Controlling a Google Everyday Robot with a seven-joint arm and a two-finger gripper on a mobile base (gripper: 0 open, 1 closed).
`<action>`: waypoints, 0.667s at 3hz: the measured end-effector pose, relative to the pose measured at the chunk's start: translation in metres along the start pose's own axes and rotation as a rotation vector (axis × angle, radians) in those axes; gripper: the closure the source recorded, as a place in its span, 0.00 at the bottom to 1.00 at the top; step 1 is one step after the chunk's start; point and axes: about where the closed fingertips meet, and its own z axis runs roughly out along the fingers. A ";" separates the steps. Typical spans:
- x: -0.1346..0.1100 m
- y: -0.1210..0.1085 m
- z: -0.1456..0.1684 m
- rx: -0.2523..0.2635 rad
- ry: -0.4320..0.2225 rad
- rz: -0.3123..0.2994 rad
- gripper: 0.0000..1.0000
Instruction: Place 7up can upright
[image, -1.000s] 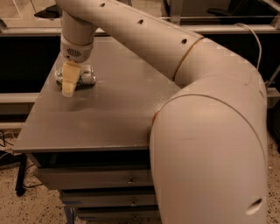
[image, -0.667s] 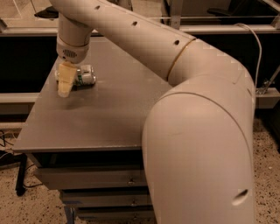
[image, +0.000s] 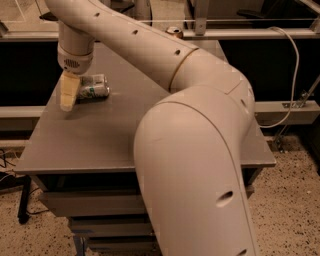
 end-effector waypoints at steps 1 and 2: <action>0.000 -0.003 0.003 0.007 0.020 0.009 0.18; 0.006 -0.003 0.003 0.016 0.036 0.022 0.41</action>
Offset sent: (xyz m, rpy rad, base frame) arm 0.0030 -0.0151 0.0002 -0.0447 -0.0166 -0.0585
